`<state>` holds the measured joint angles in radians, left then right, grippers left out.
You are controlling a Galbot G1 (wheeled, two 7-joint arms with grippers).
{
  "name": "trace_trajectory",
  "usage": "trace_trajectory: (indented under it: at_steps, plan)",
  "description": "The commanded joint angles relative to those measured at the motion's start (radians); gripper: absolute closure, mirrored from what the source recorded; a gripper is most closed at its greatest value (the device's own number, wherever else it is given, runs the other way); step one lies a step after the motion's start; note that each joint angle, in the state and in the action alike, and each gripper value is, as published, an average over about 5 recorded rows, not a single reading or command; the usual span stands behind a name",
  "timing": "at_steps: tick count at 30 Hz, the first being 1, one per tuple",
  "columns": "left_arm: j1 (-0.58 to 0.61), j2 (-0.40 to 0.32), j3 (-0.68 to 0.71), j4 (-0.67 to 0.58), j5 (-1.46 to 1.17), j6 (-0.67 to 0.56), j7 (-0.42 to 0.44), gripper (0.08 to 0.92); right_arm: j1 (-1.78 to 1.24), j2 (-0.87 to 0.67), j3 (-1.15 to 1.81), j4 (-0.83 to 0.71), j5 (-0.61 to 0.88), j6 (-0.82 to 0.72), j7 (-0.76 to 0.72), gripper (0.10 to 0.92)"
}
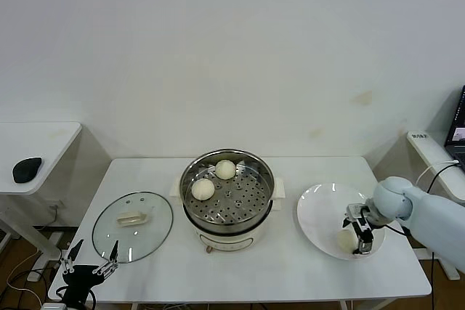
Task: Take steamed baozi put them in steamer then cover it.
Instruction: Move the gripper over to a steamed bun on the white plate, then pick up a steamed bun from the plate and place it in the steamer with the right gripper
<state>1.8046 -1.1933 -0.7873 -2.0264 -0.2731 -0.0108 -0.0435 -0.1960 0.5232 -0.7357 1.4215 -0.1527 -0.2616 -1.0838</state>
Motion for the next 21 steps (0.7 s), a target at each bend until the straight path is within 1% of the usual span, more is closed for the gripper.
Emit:
trace_trajectory:
  at_steps: [1,5,8,14,21]
  plan:
    - [-0.002,0.000,0.000,0.003,0.000,-0.001,-0.001,0.177,-0.013,0.011,0.009,-0.008,-0.005,-0.006,0.000,0.317]
    - [-0.002,0.000,0.000,0.004,0.000,-0.003,-0.001,0.177,-0.006,0.007,0.009,-0.006,-0.003,-0.005,-0.006,0.382]
    - [-0.002,0.000,-0.001,0.002,0.000,-0.003,-0.001,0.177,0.009,0.006,0.008,-0.004,0.003,-0.005,-0.013,0.406]
    - [-0.003,0.001,-0.002,0.001,0.000,-0.003,-0.003,0.177,0.103,0.010,-0.003,0.000,0.047,-0.014,-0.041,0.422]
    - [-0.004,0.005,-0.002,-0.003,-0.002,-0.003,-0.003,0.177,0.342,0.024,-0.089,0.007,0.132,-0.022,-0.069,0.423]
